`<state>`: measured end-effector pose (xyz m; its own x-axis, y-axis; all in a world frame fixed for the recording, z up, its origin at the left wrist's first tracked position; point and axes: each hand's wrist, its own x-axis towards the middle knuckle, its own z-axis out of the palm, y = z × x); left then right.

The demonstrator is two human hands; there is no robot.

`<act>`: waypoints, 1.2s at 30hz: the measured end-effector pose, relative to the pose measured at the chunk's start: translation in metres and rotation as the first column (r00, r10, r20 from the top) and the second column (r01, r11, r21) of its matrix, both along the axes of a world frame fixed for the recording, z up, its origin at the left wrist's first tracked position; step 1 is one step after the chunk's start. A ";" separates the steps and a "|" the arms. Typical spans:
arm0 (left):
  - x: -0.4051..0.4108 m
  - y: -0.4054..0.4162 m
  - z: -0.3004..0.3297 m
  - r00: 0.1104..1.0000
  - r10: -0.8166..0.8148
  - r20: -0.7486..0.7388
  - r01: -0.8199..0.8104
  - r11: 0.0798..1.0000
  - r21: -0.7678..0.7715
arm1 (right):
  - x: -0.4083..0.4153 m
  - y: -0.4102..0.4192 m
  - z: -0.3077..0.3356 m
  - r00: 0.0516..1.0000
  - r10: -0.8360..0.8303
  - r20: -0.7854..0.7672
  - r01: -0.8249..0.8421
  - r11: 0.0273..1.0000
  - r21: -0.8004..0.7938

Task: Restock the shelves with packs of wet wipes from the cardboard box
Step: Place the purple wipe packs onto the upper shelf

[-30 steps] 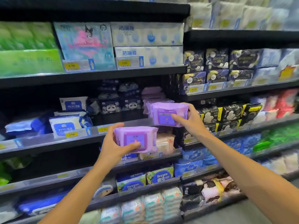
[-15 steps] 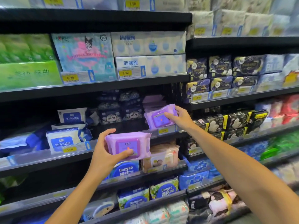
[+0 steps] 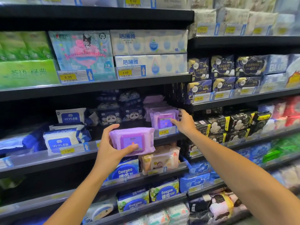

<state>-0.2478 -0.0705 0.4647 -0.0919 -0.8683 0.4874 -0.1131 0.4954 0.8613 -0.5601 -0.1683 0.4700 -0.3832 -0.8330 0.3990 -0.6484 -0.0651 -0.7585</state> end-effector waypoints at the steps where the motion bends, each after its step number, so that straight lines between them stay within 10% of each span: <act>1: -0.004 -0.001 0.001 1.000 0.002 -0.009 -0.002 1.000 -0.005 | 0.000 -0.001 0.001 1.000 -0.012 -0.012 0.012 1.000 0.011; 6: -0.026 -0.008 0.008 0.999 0.034 -0.019 -0.034 0.999 -0.026 | 0.001 0.005 0.006 0.998 -0.028 -0.064 0.033 0.996 0.082; 9: -0.040 -0.017 0.016 0.998 0.058 -0.018 -0.059 0.997 -0.051 | 0.008 0.031 0.004 1.000 -0.019 -0.020 0.016 0.988 -0.151; 16: -0.086 -0.050 0.038 0.998 0.055 0.017 -0.052 0.990 -0.128 | 0.030 0.079 0.002 0.897 0.441 -0.003 -0.429 0.872 -0.234; 23: -0.110 -0.080 0.045 0.976 -0.150 0.155 0.150 0.989 0.013 | 0.011 0.063 0.011 0.948 0.281 0.149 -0.218 0.915 -0.339; 36: -0.121 -0.107 0.031 0.969 -0.030 0.245 0.027 0.999 0.016 | -0.008 0.034 0.000 0.983 0.150 0.103 -0.125 0.967 -0.220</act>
